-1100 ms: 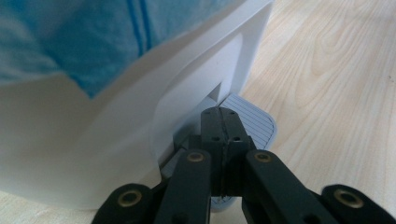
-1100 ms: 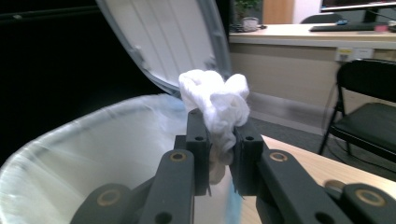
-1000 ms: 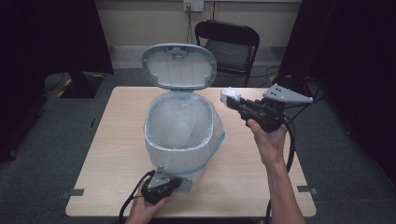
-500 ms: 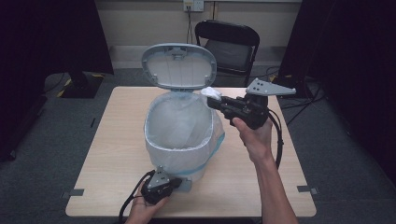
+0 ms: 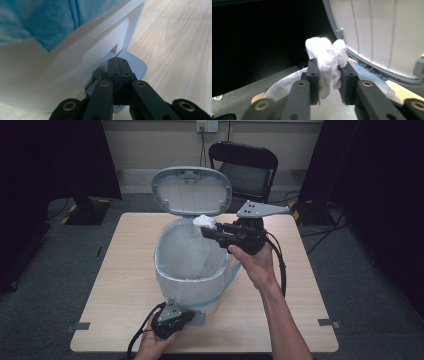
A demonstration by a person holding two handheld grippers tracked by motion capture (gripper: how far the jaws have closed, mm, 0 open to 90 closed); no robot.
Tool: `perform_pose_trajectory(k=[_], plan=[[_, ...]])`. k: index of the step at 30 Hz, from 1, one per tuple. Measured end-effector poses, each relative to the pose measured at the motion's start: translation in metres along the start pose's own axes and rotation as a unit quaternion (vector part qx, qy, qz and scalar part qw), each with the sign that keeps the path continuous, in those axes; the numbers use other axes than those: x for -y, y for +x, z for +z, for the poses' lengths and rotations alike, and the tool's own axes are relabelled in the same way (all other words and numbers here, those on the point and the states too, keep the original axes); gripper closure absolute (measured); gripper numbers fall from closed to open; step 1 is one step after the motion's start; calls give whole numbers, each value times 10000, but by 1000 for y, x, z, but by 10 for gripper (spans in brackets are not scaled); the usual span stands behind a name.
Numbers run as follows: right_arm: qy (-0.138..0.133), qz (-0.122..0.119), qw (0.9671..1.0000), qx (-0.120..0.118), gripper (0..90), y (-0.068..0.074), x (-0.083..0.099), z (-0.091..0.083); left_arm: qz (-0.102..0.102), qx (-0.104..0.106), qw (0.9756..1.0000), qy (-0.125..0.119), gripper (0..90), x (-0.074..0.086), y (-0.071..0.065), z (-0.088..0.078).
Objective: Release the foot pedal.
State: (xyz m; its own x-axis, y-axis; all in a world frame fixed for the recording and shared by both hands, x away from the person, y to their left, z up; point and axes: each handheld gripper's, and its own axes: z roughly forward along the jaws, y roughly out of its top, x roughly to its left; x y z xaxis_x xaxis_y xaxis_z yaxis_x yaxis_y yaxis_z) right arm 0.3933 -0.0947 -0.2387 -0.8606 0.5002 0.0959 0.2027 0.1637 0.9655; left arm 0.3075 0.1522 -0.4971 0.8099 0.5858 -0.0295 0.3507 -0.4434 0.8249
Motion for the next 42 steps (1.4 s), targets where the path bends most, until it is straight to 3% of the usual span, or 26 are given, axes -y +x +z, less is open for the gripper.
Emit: perform_pose_trajectory(k=[6,10,21,24,31,38,42], plan=[[182,-33,9998,91,456,0,2,11,0,3,10000,0,900,0,0,0],[244,-22,9995,202,395,-1,3,13,0,4,10000,-1,900,0,0,0],[190,-58,9994,299,429,-1,1,7,-2,3,10000,1,900,0,0,0],[178,-133,9985,493,393,-2,1,1,-3,2,10000,-1,900,0,0,0],[63,-31,9971,762,384,-13,7,-18,-25,-13,10000,3,900,0,0,0],[-71,-36,9923,1233,403,-26,17,-43,-73,-16,10000,2,900,0,0,0],[-68,92,9900,1404,398,-34,27,-52,-63,-17,10000,5,900,0,0,0]])
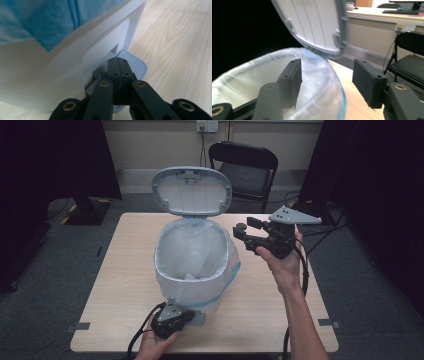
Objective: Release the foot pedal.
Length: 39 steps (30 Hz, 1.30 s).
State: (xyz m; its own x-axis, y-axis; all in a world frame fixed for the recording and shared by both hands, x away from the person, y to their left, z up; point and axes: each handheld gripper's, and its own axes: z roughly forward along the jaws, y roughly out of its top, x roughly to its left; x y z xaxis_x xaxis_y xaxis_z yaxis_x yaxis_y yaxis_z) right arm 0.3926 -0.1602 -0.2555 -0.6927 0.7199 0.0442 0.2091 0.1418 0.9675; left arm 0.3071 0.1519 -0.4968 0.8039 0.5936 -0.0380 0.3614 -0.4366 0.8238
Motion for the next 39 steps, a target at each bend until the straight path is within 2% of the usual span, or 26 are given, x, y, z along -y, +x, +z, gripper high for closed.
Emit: perform_pose_trajectory(k=[5,12,19,21,25,26,29,32,33,35,37,38,39], plan=[[180,69,9994,278,394,-12,18,-7,50,-77,10000,5,900,0,-2,0],[403,256,9971,586,399,-27,51,-14,6,-58,10000,13,900,-1,-2,0],[675,471,9938,745,405,-39,83,-23,-15,-39,10000,10,884,-1,-2,-2],[787,470,9924,825,407,-41,93,-26,-25,-15,10000,-8,881,-1,-1,-2],[845,646,9903,891,383,-46,114,-29,-43,27,10000,-74,877,-2,0,-5],[976,738,9886,883,375,-49,124,-29,-70,39,9999,-88,877,-2,-1,-5],[1125,924,9851,920,352,-52,141,-29,-75,68,9999,-122,877,-3,1,-7],[1347,981,9809,1007,335,-54,161,-29,-118,34,9998,-165,875,-5,0,-10],[1399,1006,9795,1043,330,-54,166,-30,-112,138,9996,-222,868,-5,2,-11],[1535,1031,9763,1127,323,-56,180,-32,-343,126,9990,-271,850,-5,1,-12],[1717,1102,9714,1212,320,-57,198,-33,-329,108,9990,-275,848,-5,0,-12],[1784,1109,9696,1259,319,-57,205,-34,-145,72,9996,-246,845,-5,2,-13],[1876,1093,9675,1295,316,-57,212,-34,-300,91,9992,-256,842,-5,-1,-13]])
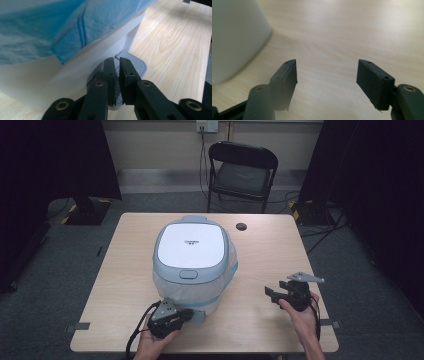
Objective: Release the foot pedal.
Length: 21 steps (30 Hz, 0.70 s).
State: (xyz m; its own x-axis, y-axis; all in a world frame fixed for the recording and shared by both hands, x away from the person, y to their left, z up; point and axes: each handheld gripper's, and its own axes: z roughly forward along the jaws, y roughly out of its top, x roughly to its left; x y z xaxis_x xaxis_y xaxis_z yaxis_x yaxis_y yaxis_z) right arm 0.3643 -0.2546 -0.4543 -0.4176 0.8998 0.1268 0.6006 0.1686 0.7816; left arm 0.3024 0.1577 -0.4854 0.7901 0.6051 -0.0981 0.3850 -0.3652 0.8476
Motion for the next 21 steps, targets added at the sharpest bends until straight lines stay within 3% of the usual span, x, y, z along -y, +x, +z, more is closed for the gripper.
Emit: perform_pose_trajectory(k=[1,2,3,6,9,10,11,12,13,14,15,17,21], plan=[[75,-35,10000,33,311,-1,6,2,173,-21,9998,31,839,-1,2,-1],[122,-46,9999,63,304,-2,10,4,176,-14,9998,39,834,-1,2,-1],[197,-75,9997,154,298,-3,14,6,-4,36,10000,7,828,0,0,-1],[351,-87,9989,312,278,-4,24,12,-90,96,9999,-11,784,0,-1,-1],[521,-215,9975,415,231,-4,30,17,-108,200,9997,7,732,0,-3,-3],[555,-242,9971,458,225,-3,31,19,94,209,9997,45,707,0,-1,-5],[612,-235,9966,499,214,-2,33,20,39,270,9996,35,679,0,-3,-6],[530,-239,9970,504,214,-3,35,20,50,289,9995,82,662,0,-3,-8],[505,-195,9971,528,212,-3,35,20,-131,296,9995,50,643,1,-6,-10],[514,-227,9968,566,210,-2,36,20,28,301,9995,61,618,0,-3,-13],[498,-234,9968,586,205,-2,36,21,-128,323,9994,12,600,1,-5,-15],[421,-294,9963,685,189,1,38,22,-98,289,9995,-22,567,0,-3,-21],[328,-302,9966,699,179,1,41,22,-341,344,9987,-164,507,-1,-1,-33]])
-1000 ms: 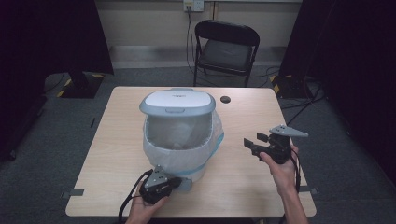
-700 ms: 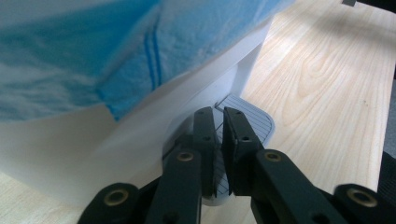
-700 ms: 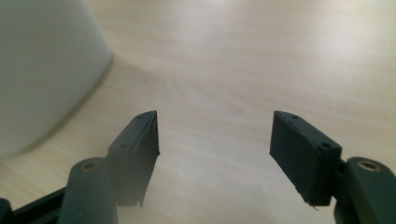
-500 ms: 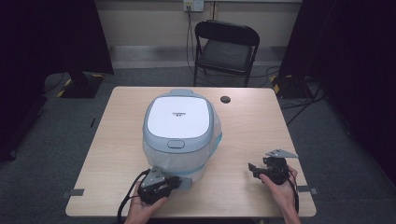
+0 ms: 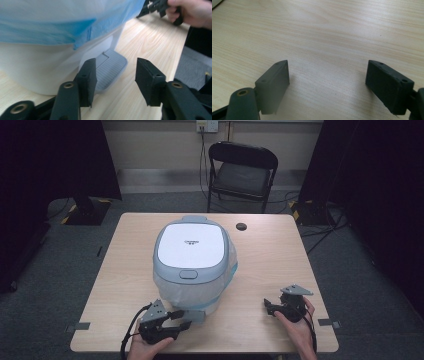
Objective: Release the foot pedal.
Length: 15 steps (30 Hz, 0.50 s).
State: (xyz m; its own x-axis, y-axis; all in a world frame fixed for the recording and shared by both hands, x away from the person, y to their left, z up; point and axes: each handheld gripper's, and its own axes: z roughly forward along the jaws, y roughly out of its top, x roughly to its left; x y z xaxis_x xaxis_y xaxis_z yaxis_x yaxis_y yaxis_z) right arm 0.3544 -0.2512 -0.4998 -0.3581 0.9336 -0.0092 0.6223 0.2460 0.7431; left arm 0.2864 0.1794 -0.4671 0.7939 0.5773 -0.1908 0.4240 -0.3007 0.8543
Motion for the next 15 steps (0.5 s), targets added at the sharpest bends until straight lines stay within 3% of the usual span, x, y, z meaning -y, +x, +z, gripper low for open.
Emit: perform_pose_trajectory(k=[5,10,12,15], plan=[[-3,-4,10000,-1,178,0,0,0,30,-179,9998,-127,467,-2,2,-21],[-5,13,10000,-14,180,-1,0,0,-120,-503,9985,-195,457,1,21,-39],[-6,14,10000,-5,180,-2,0,0,-246,-658,9972,-260,447,3,35,-46],[5,40,10000,1,181,-3,-1,0,-283,-1231,9920,22,366,6,57,-52]])
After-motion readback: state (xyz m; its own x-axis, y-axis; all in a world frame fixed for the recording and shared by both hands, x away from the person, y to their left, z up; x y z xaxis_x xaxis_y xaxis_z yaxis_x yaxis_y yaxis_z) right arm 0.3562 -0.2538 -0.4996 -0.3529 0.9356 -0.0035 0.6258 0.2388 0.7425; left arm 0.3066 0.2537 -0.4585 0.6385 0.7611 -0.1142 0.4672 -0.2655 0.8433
